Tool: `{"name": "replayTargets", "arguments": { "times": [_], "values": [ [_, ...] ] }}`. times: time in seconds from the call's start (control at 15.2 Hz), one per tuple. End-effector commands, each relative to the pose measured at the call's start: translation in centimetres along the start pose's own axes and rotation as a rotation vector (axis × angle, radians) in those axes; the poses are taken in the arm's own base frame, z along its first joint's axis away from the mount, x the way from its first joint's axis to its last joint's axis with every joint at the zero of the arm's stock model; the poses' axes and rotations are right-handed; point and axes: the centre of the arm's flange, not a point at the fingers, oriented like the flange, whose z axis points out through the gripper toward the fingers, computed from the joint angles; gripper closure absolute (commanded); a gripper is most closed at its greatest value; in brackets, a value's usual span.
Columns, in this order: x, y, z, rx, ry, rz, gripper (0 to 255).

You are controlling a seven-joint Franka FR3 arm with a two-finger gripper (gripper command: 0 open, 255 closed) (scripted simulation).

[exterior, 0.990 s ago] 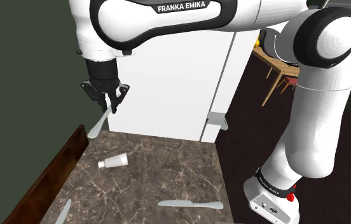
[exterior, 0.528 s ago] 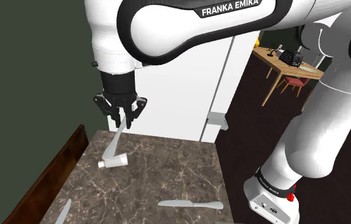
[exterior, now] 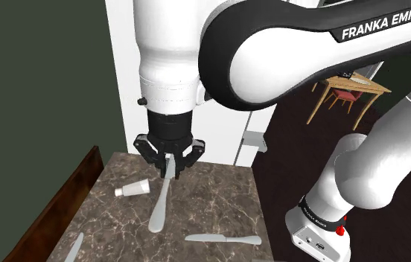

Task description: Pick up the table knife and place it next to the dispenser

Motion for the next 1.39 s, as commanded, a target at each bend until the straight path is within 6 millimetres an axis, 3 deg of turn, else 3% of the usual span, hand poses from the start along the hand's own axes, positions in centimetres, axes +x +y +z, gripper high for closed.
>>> {"name": "replayTargets", "arguments": {
  "times": [0.0, 0.4, 1.32],
  "values": [
    [-1.6, 1.6, 0.1, 0.0, 0.0, 0.001, 255],
    [-7.7, 7.7, 0.3, 0.0, 0.0, 0.001, 255],
    [-7.6, 7.5, 7.7, 0.0, 0.0, 0.001, 255]
  ]
}}
